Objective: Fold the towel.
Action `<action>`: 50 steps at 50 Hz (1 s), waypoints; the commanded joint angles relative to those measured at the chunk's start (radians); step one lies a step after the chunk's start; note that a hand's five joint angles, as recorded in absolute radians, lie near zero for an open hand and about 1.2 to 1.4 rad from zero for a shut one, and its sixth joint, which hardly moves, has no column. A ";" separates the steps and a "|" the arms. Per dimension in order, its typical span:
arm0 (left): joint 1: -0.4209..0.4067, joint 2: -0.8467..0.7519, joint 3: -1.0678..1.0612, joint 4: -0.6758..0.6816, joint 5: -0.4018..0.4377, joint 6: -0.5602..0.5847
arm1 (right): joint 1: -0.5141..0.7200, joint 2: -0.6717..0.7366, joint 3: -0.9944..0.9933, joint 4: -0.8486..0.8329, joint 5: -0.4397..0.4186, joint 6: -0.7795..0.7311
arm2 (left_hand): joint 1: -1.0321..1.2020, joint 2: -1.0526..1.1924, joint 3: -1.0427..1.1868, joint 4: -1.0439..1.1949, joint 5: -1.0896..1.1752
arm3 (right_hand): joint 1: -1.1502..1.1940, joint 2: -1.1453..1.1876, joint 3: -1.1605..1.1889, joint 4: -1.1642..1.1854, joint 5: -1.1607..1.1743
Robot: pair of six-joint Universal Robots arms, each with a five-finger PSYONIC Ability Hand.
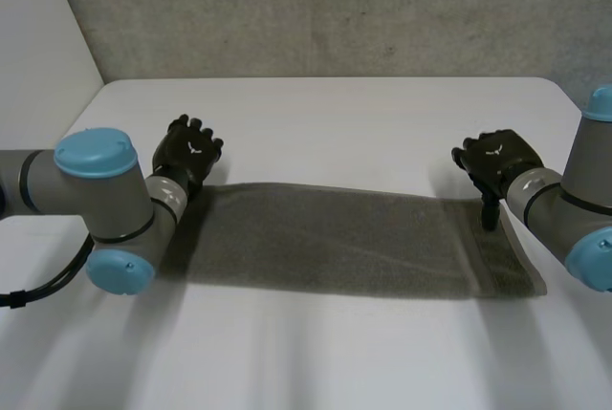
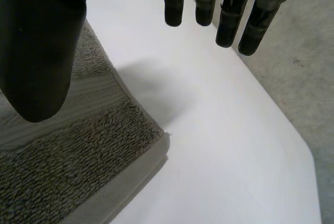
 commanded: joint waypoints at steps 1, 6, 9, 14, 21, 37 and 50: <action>-0.017 0.096 -0.044 -0.001 -0.033 -0.016 | 0.013 -0.185 0.079 -0.140 0.007 0.063 | -0.086 -0.083 -0.073 -0.087 -0.229 | -0.069 -0.069 -0.067 -0.078 -0.061; -0.008 0.165 -0.101 0.001 -0.031 -0.019 | 0.007 -0.337 0.154 -0.220 0.007 0.113 | -0.068 -0.065 -0.055 -0.070 -0.212 | -0.069 -0.069 -0.067 -0.078 -0.061; 0.002 0.227 -0.158 0.001 -0.028 -0.033 | 0.007 -0.426 0.203 -0.202 0.002 0.110 | -0.051 -0.048 -0.037 -0.052 -0.194 | -0.069 -0.069 -0.067 -0.078 -0.061; 0.055 0.351 -0.254 0.001 -0.001 -0.131 | 0.006 -0.535 0.309 -0.122 -0.039 0.094 | -0.051 -0.048 -0.037 -0.052 -0.194 | -0.069 -0.069 -0.067 -0.078 -0.061; 0.178 0.374 -0.277 -0.001 0.088 -0.221 | -0.031 -0.680 0.467 -0.064 -0.142 0.078 | -0.051 -0.048 -0.037 -0.052 -0.194 | -0.069 -0.069 -0.067 -0.078 -0.061; 0.183 0.463 -0.433 -0.010 0.125 -0.293 | -0.184 -0.725 0.597 0.033 -0.255 0.008 | -0.039 -0.036 -0.026 -0.040 -0.182 | -0.069 -0.069 -0.067 -0.078 -0.061; 0.169 0.713 -0.609 0.002 0.317 -0.613 | -0.246 -0.438 0.630 -0.036 -0.263 -0.055 | -0.036 -0.033 -0.023 -0.037 -0.179 | 0.159 0.158 0.160 0.150 0.166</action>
